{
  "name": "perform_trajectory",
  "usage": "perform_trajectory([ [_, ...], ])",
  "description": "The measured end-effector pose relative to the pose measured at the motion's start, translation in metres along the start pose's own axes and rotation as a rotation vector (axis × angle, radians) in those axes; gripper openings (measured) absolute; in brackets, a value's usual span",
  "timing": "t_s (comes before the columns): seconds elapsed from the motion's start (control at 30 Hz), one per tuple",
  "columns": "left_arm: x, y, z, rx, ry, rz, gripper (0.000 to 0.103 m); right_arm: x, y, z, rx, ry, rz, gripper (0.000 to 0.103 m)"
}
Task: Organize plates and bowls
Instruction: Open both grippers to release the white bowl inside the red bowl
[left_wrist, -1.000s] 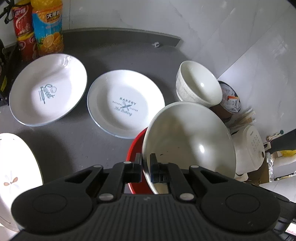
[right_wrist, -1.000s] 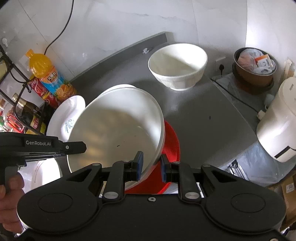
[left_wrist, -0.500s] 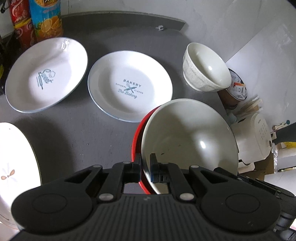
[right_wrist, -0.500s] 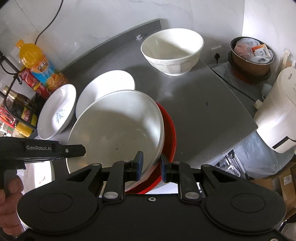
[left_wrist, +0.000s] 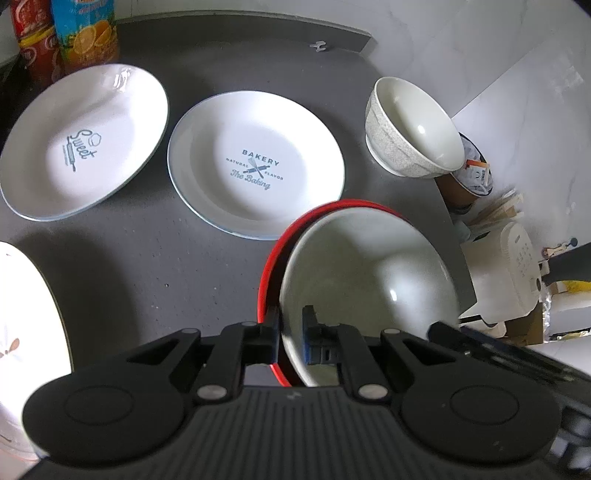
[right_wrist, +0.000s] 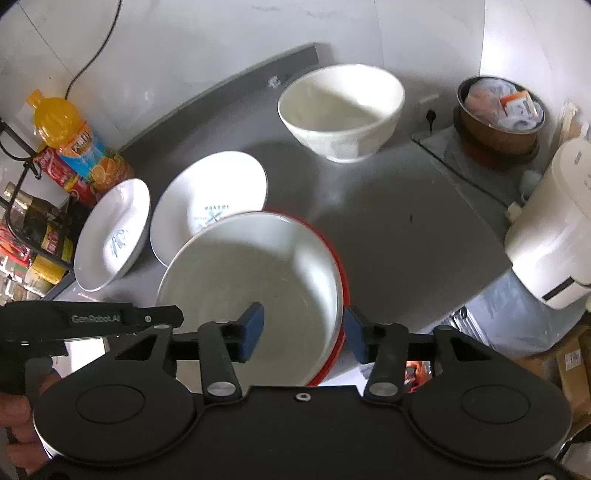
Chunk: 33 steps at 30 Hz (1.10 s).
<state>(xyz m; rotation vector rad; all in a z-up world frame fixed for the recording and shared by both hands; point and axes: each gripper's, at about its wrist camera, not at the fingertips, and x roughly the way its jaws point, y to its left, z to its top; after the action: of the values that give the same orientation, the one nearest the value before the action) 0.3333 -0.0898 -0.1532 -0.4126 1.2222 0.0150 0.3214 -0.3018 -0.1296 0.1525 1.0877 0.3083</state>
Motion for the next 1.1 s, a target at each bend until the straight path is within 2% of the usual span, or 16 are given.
perform_trajectory([
  [0.23,-0.009,-0.005,0.008,0.023,-0.020,0.039,0.011,-0.010,-0.005,0.009,0.018,-0.027,0.017,0.051],
  [0.33,-0.016,-0.006,0.012,0.026,-0.027,0.024,0.015,-0.013,-0.009,0.010,0.032,-0.038,0.014,0.051],
  [0.43,-0.022,-0.010,0.017,0.041,-0.037,0.024,0.025,-0.016,-0.014,0.013,0.046,-0.056,0.020,0.054],
  [0.5,-0.024,-0.013,0.021,0.049,-0.049,0.027,0.037,-0.018,-0.018,0.015,0.057,-0.071,0.019,0.058],
  [0.6,-0.028,-0.019,0.027,0.067,-0.068,0.037,0.050,-0.021,-0.022,0.020,0.076,-0.096,0.021,0.063],
  [0.67,-0.029,-0.023,0.032,0.076,-0.074,0.040,0.055,-0.022,-0.026,0.024,0.087,-0.108,0.022,0.066],
  [0.9,-0.027,-0.039,0.048,0.096,-0.090,0.031,0.062,-0.025,-0.035,0.036,0.113,-0.150,0.006,0.085],
  [1.1,-0.019,-0.050,0.063,0.102,-0.100,0.023,0.067,-0.022,-0.046,0.047,0.141,-0.168,-0.003,0.086],
])
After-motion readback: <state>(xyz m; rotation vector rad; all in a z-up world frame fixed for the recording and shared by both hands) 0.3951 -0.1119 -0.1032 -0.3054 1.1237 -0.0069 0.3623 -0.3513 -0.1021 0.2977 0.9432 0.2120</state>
